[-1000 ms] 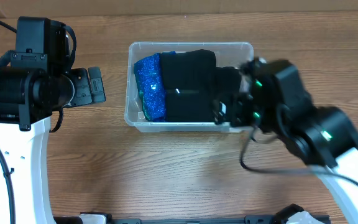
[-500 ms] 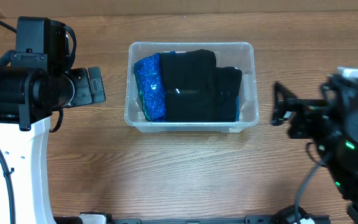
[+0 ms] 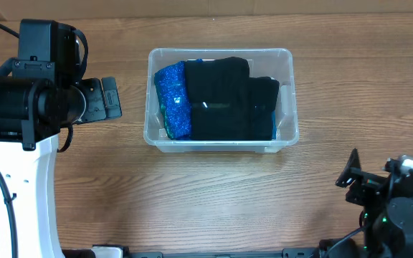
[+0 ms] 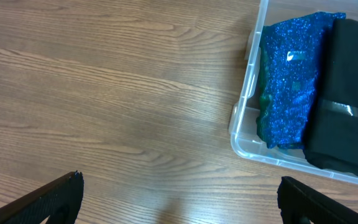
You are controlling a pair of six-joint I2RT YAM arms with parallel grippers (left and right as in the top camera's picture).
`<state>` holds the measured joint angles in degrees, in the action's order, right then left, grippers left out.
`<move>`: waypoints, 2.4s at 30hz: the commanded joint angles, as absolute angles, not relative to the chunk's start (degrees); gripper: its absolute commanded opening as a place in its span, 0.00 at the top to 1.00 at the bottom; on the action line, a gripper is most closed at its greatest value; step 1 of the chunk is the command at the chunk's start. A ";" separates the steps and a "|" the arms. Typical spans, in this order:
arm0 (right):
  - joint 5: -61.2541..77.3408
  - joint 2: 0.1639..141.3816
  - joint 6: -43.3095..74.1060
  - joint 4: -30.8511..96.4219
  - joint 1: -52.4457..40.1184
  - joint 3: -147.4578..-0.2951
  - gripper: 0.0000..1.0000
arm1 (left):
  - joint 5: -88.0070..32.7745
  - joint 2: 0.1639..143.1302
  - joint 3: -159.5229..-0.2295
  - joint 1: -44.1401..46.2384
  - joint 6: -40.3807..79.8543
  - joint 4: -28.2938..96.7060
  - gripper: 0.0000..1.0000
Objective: Pack container
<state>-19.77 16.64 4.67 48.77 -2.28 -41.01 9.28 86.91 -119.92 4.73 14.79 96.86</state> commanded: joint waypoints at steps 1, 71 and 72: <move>-17.74 8.71 4.69 43.09 -2.00 -29.78 0.00 | 10.04 87.00 -119.94 4.43 14.13 96.79 0.00; -3.70 0.16 4.69 32.21 0.12 -8.62 0.00 | -0.05 30.59 -49.63 3.97 3.84 36.75 0.00; -3.70 0.16 4.67 32.21 0.12 -8.62 0.00 | -0.05 28.29 -46.46 3.97 3.86 35.90 0.00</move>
<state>-3.81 0.84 4.69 32.18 -0.08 -9.19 2.09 35.70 -55.66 4.34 5.50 38.30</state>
